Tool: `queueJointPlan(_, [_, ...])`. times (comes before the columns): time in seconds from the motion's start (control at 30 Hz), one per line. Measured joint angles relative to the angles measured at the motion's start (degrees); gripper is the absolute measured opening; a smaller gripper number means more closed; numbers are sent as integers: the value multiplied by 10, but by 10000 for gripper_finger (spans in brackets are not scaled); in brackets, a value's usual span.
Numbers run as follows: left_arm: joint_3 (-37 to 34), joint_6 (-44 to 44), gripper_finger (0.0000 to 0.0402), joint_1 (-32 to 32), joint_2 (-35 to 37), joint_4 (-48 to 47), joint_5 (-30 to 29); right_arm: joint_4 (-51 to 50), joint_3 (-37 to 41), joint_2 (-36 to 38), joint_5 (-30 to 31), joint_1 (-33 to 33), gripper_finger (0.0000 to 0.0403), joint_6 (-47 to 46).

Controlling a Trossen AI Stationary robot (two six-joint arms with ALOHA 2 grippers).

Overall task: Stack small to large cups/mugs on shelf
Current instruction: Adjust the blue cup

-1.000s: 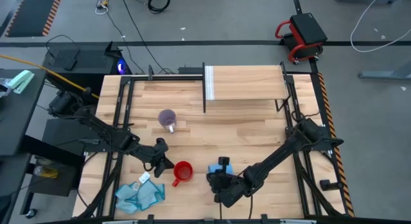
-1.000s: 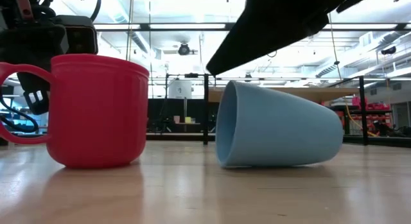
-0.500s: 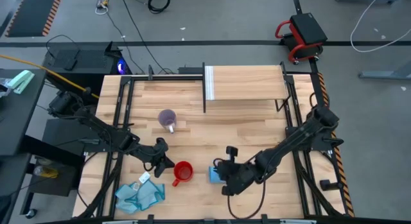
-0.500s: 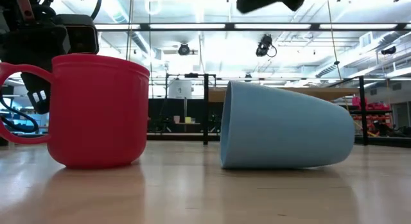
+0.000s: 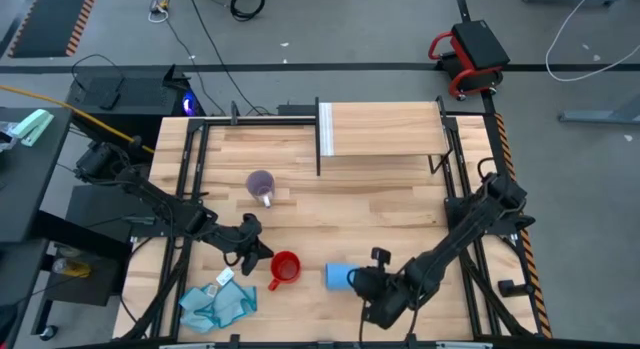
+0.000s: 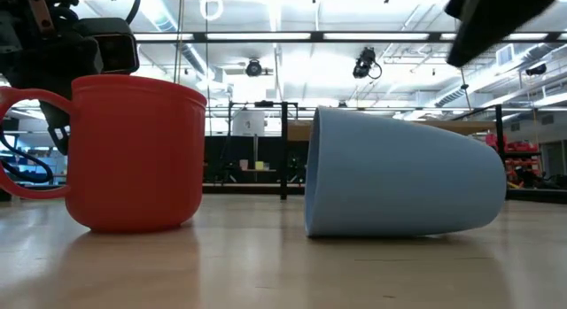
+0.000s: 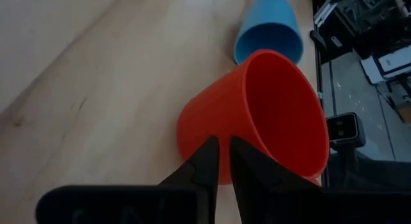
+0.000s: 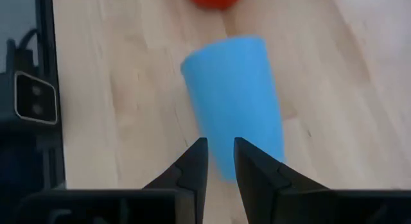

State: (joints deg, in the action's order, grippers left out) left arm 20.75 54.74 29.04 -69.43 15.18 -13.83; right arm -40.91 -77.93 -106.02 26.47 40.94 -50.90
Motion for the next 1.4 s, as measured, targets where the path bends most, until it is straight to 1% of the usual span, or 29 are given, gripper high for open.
queueJointPlan(0.17, [0, -1, 39, 0, 1, 0, -18, -9, 0, -32, 0, -2, 80, -6])
queueJointPlan(0.43, [0, 1, 40, 0, 1, 0, -20, -23, 0, -71, -6, -23, 80, -12])
queueJointPlan(0.67, [0, -11, 38, 1, 1, 1, -20, -32, 1, -73, -6, -37, 80, -10])
queueJointPlan(0.87, [0, -36, 39, 1, 1, 7, -29, -32, 1, -73, -6, -36, 79, -6])
queueJointPlan(0.97, [0, -36, 36, 1, 2, 7, -31, -32, 1, -73, -18, -31, 79, -13])
queueJointPlan(1.1, [0, -46, 32, 1, 17, 9, -32, -32, 1, -73, -32, -20, 79, -25])
queueJointPlan(1.3, [0, -75, 31, 1, 70, 13, -51, -32, 1, -73, -49, -7, 79, -45])
queueJointPlan(1.4, [3, -80, 31, 1, 84, 20, -55, -32, 1, -73, -64, -4, 79, -50])
